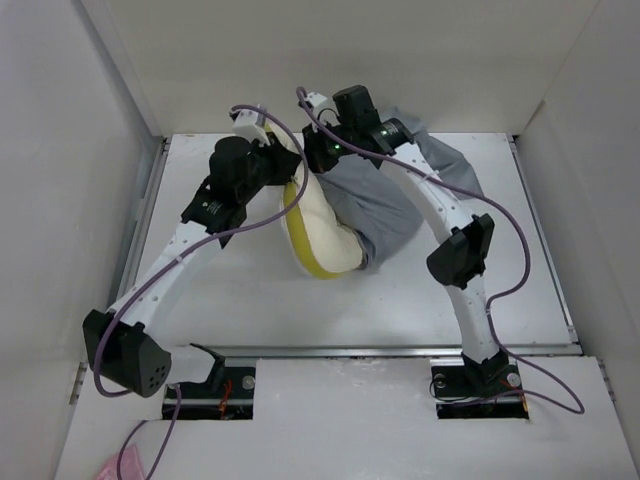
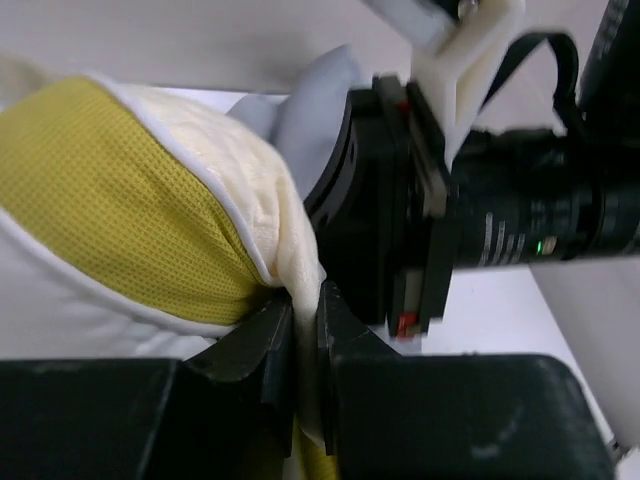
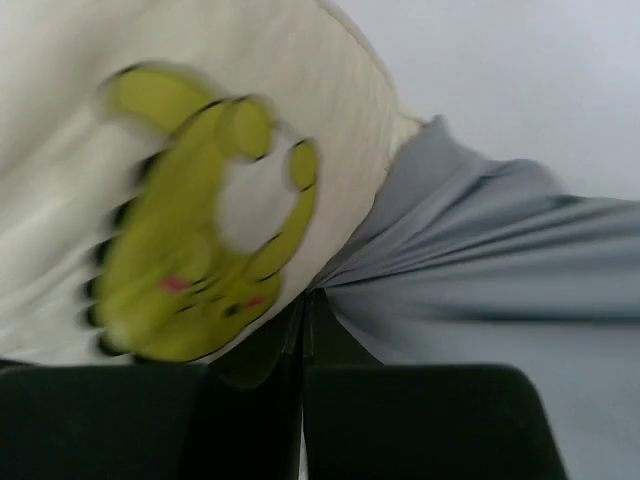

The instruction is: Put the pillow into the pillowcase

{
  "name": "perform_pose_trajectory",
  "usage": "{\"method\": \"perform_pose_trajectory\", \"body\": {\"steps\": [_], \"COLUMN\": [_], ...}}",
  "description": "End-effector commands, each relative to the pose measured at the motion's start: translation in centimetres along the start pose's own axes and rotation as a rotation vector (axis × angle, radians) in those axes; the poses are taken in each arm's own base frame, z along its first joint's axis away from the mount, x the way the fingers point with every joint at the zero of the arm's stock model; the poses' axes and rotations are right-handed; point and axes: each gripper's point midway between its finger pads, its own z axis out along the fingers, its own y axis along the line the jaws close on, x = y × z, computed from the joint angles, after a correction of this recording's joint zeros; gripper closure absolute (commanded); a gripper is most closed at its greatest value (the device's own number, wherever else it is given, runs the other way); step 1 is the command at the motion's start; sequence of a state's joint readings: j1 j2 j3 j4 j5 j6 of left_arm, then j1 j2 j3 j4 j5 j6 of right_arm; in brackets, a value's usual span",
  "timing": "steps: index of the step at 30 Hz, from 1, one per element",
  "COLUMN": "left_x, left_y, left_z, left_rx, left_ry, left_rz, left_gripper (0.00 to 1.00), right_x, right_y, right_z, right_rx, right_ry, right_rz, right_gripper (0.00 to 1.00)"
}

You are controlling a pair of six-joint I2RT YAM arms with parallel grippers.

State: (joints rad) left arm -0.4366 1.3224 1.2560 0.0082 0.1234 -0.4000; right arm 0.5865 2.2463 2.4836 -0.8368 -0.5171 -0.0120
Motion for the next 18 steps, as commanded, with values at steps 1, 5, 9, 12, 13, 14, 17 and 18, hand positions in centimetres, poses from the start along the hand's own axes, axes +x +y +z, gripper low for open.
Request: {"method": "perform_pose_trajectory", "body": {"steps": [1, 5, 9, 12, 13, 14, 17, 18], "left_x": [-0.3, 2.8, 5.9, 5.9, 5.9, 5.5, 4.8, 4.6], "left_y": [0.6, 5.4, 8.4, 8.7, 8.7, 8.5, 7.3, 7.0], "left_z": [1.3, 0.6, -0.2, -0.9, -0.9, -1.1, -1.6, -1.7], "left_rx": [-0.036, -0.22, -0.293, -0.299, -0.299, -0.292, -0.242, -0.229], "left_ry": [-0.099, -0.086, -0.028, -0.035, -0.035, -0.047, -0.058, -0.061], "left_rz": [-0.077, -0.119, -0.161, -0.164, -0.164, -0.164, -0.166, -0.167], "left_gripper": [1.0, 1.0, 1.0, 1.0, 1.0, 1.0, 1.0, 1.0], "right_x": [-2.4, -0.4, 0.2, -0.2, -1.6, -1.7, -0.4, 0.5], "right_y": [11.8, 4.8, 2.6, 4.7, 6.6, 7.7, 11.1, 12.2], "right_z": [-2.7, -2.1, -5.7, -7.3, -9.6, -10.2, -10.9, -10.1], "right_rx": [-0.372, -0.059, 0.104, 0.118, 0.108, 0.095, 0.066, 0.074], "right_ry": [-0.05, 0.002, 0.007, -0.023, -0.076, -0.09, -0.073, -0.049], "right_rz": [-0.089, 0.021, -0.022, -0.208, -0.296, -0.33, -0.373, -0.388], "right_gripper": [1.0, 0.55, 0.18, 0.04, 0.01, 0.01, 0.01, 0.01]}}
